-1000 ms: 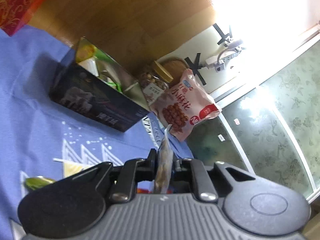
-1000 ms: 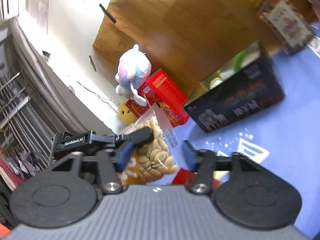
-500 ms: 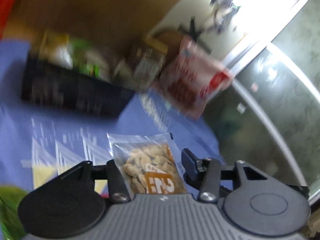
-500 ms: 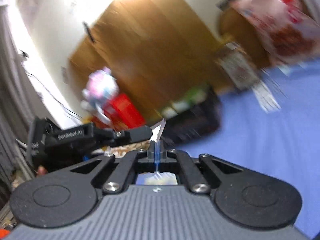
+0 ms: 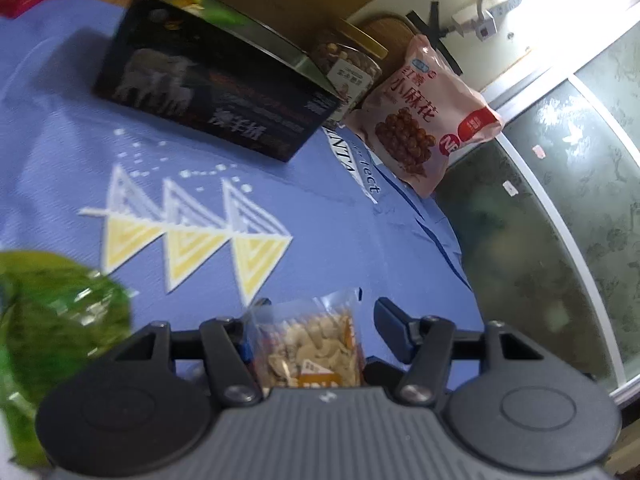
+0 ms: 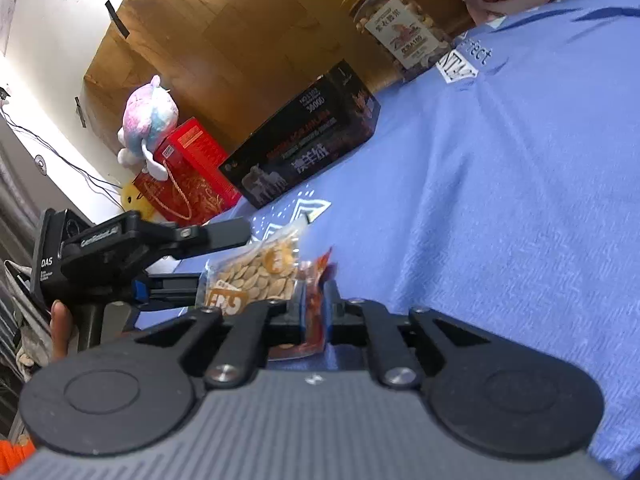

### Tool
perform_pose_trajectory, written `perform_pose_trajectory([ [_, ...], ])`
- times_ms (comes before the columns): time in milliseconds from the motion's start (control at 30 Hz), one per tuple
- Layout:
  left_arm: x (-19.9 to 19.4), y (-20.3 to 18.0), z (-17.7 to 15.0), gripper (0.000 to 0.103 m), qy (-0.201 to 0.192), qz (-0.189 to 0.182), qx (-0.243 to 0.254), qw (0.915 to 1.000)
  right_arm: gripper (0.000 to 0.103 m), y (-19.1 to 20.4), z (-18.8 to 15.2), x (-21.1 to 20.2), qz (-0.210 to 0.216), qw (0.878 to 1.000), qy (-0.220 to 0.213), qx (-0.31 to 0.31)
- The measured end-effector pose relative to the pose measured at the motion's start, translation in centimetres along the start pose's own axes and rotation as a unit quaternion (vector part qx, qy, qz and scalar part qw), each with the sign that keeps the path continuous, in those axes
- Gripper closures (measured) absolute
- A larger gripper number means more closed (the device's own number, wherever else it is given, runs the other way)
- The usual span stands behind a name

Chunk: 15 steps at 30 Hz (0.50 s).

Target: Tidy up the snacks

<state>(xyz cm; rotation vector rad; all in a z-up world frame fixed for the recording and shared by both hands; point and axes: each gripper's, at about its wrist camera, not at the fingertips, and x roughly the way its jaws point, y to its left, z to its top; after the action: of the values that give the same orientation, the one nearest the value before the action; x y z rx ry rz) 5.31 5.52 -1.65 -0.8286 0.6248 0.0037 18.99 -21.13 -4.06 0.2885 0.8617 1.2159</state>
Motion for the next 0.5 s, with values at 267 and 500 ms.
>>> perform_pose_trajectory([
  [267, -1.9, 1.6, -1.1, 0.061, -0.020, -0.025, -0.024, 0.9992, 0.070, 1.2, -0.6, -1.3, 0.021, 0.999, -0.012, -0.036],
  [500, -1.7, 1.3, -1.6, 0.076, -0.016, -0.038, -0.001, 0.9992, 0.060, 2.9, -1.0, -0.6, 0.025, 0.996, -0.001, -0.084],
])
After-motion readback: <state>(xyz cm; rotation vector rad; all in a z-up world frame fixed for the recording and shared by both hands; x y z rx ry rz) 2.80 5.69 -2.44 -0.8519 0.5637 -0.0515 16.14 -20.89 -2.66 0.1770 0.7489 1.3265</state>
